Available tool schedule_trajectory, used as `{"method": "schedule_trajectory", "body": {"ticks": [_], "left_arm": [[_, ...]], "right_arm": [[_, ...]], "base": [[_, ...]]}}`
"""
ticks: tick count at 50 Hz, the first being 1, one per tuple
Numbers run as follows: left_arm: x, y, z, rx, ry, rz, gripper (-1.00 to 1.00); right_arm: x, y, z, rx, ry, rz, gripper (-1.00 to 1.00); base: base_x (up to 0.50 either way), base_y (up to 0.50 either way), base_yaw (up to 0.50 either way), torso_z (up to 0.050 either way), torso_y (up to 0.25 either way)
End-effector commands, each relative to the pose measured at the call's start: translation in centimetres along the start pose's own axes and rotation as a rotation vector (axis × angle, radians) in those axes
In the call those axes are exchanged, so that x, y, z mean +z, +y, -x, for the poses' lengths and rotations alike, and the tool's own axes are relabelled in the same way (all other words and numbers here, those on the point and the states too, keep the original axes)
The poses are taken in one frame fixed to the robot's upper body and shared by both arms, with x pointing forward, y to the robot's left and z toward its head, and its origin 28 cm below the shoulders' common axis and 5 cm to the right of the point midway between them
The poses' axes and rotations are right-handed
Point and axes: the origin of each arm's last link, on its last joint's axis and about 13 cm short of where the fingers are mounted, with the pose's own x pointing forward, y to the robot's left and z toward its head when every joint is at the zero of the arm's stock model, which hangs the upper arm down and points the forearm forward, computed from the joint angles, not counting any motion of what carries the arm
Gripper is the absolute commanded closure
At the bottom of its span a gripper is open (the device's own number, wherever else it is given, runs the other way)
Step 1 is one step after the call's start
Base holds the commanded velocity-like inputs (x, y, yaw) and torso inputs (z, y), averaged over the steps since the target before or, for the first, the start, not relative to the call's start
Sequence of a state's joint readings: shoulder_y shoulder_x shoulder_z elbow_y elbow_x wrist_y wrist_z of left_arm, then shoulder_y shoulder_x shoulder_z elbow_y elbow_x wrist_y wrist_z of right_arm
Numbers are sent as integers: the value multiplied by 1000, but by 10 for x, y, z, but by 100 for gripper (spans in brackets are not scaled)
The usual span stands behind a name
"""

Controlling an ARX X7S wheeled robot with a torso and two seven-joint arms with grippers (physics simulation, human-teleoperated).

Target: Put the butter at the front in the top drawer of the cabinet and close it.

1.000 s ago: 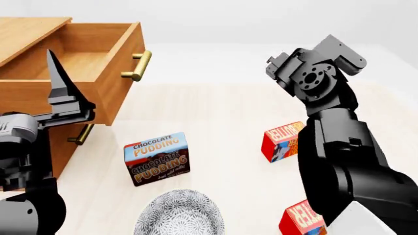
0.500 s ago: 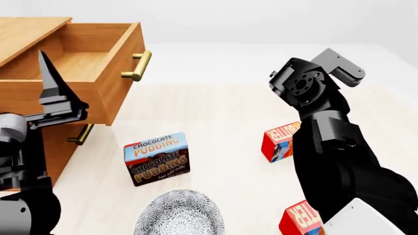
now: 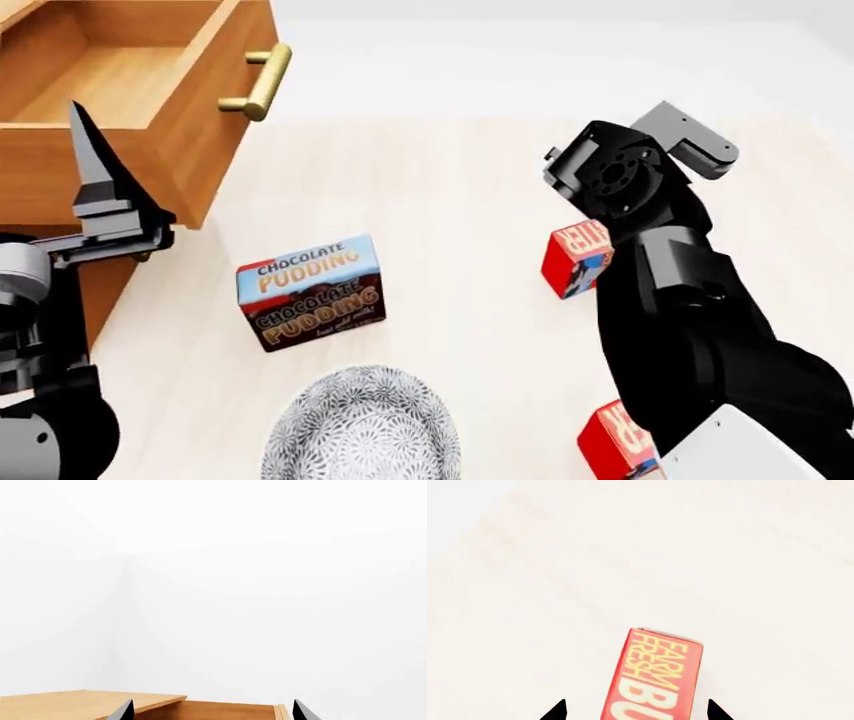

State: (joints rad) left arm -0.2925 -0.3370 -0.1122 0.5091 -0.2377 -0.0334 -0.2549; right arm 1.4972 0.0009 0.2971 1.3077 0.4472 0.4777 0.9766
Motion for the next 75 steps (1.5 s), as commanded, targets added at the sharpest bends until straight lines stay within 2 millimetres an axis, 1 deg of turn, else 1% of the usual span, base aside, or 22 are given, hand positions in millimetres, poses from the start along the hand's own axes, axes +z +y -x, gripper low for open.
{"method": "schedule_trajectory", "body": {"ticks": [1, 28, 45, 62, 75], "left_arm": [[1, 1, 1, -3, -4, -3, -100], [4, 5, 5, 3, -16, -11, -100], [1, 8, 7, 11, -6, -15, -100], [1, 4, 7, -3, -6, -14, -100], [-3, 4, 7, -5, 5, -19, -100]], "right_arm": [[-2, 0, 0, 20, 16, 14, -100], [-9, -5, -7, -5, 54, 5, -100], [-16, -5, -8, 19, 96, 29, -100], [-21, -8, -11, 34, 130, 41, -100], [-26, -11, -15, 28, 154, 37, -100]], "base": [[0, 0, 0, 0, 0], [0, 0, 0, 0, 0], [0, 0, 0, 0, 0], [0, 0, 0, 0, 0], [0, 0, 0, 0, 0]]}}
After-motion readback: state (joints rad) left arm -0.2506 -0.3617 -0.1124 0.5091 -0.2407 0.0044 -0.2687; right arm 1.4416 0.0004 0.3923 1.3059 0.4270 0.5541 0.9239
